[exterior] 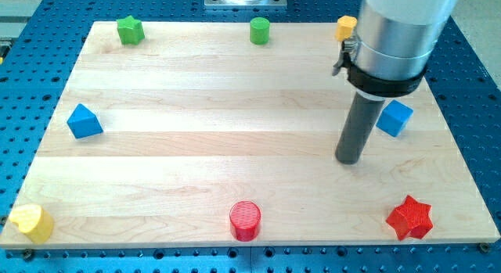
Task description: Place your arm below the hexagon
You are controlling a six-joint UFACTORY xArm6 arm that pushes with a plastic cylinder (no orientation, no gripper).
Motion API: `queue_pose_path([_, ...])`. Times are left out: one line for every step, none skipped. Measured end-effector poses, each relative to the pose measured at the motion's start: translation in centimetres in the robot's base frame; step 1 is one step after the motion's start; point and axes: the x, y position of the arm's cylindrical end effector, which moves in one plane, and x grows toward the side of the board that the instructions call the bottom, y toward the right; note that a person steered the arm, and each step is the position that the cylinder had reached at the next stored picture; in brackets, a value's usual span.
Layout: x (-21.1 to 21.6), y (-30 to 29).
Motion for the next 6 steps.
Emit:
queue_pose_path([0.0,0.0])
queue_pose_path([0.4,2.3])
queue_pose_path([1.3,10.3])
queue_pose_path([1.3,9.0])
queue_pose_path([0.2,-1.0])
queue_pose_path([-6.7,-9.4])
